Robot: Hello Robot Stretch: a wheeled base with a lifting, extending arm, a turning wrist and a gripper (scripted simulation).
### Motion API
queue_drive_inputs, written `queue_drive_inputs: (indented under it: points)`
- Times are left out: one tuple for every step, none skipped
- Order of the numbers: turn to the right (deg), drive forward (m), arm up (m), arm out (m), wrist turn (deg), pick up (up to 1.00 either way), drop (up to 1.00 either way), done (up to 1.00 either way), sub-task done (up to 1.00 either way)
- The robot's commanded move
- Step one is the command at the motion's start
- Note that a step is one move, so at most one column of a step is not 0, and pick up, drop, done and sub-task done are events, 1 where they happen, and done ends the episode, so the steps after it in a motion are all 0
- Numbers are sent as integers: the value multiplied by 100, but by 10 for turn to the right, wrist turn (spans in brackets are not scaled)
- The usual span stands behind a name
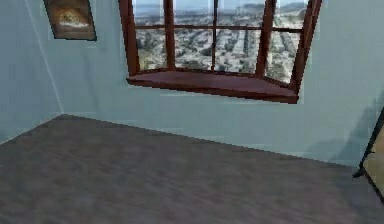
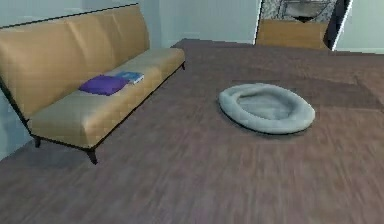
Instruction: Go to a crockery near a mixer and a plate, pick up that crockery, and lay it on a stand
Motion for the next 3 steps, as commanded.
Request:
queue_drive_inputs:
  points:
    - [-90,0,0,0,0,0,0,0,0]
    - [0,20,0,0,0,0,0,0,0]
    - [-150,0,0,0,0,0,0,0,0]
